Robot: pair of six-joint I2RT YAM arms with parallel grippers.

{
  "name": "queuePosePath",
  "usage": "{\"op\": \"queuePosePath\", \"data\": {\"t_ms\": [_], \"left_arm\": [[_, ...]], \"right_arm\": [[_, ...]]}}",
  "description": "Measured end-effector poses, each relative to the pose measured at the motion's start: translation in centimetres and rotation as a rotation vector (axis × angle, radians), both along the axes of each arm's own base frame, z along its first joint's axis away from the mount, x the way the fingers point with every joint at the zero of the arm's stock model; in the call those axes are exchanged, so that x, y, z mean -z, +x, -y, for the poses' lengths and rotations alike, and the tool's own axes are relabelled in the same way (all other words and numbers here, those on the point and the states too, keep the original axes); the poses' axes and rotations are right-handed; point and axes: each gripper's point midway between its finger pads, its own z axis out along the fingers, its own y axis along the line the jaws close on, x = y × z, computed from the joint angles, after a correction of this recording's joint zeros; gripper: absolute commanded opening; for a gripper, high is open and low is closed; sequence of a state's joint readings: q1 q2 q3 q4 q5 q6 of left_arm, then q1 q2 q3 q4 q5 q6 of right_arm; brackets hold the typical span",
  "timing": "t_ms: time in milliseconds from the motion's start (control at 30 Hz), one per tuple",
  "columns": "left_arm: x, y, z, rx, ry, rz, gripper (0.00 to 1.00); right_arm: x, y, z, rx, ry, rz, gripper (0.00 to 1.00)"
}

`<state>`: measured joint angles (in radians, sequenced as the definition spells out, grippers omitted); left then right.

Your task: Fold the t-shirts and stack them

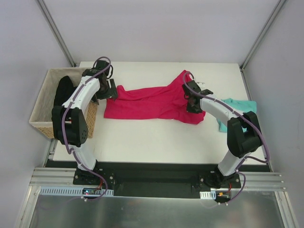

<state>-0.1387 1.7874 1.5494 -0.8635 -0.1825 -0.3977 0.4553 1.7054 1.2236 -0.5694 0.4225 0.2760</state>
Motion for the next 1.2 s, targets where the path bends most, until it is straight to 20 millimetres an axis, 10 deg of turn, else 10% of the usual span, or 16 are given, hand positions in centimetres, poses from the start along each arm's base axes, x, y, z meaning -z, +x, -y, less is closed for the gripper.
{"op": "queuePosePath", "data": {"t_ms": [233, 1200], "left_arm": [[-0.5, -0.5, 0.1, 0.006, -0.003, 0.025, 0.83], [5.5, -3.5, 1.1, 0.042, 0.022, -0.132, 0.80]], "right_arm": [[0.4, -1.0, -0.3, 0.044, 0.061, 0.012, 0.32], [2.5, -4.1, 0.7, 0.119, 0.081, -0.034, 0.22]]}}
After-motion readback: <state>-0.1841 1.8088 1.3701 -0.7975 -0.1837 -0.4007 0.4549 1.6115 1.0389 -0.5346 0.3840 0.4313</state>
